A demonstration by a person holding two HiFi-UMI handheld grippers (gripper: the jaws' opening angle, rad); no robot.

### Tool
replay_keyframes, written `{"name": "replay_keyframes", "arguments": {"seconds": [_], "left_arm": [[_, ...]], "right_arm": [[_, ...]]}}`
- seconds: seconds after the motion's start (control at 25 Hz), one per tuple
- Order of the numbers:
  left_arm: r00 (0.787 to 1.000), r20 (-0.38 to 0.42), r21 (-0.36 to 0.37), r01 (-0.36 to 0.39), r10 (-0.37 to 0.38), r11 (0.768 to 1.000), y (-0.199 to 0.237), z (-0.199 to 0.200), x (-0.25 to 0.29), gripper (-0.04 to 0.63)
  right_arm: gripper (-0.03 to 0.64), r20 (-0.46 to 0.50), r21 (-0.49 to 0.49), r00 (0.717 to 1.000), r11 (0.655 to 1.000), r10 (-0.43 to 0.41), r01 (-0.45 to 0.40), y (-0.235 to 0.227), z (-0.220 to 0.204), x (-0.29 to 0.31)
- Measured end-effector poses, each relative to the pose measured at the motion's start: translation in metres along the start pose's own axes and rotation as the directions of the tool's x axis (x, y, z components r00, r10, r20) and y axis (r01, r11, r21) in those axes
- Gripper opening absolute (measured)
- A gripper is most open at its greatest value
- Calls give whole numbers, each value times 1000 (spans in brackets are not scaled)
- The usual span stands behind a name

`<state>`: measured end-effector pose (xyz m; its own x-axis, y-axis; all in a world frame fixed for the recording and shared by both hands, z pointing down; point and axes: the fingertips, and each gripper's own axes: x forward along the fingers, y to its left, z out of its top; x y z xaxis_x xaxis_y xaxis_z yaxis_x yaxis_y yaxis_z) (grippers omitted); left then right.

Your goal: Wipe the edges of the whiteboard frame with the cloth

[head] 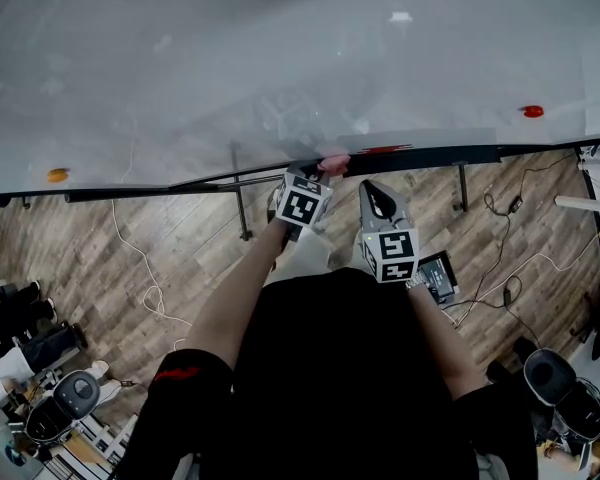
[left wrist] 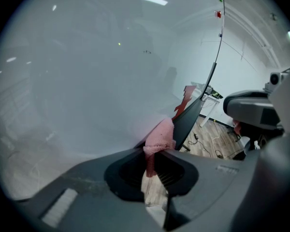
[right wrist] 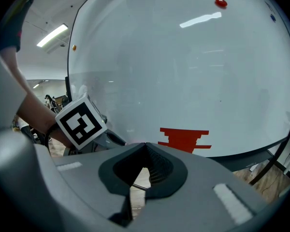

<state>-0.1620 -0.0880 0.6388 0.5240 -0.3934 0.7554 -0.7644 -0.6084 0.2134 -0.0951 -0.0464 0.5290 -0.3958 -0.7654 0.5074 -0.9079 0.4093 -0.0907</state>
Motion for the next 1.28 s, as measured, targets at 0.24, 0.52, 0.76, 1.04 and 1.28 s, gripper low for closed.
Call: {"name": "replay_keyframes", "arguments": {"seconds": [0.24,0.52,0.76,1.04,1.28], "left_arm": [[1000,-17,4,2,-1,1000,4,-5,-6,44],[1000,-17,8,-4,4,1000,15,-12,-14,44],[1000,-18,21,-3,3,1000,21,-11,-23,44],[1000,-21,23,-7,8,1000,28,-17,-29,44],[1000,-12,14,-9,10,1000,34,-22,-30,44]], "right_arm": [[2,4,1,1000,1000,-8,8,4,1,1],[2,9,4,1000,1000,-12,12,17,1,3],[2,10,7,1000,1000,-15,15,26,1,5],[2,11,6,1000,1000,-18,18,35,0,5],[2,18,3,1000,1000,-21,21,41,2,6]]}}
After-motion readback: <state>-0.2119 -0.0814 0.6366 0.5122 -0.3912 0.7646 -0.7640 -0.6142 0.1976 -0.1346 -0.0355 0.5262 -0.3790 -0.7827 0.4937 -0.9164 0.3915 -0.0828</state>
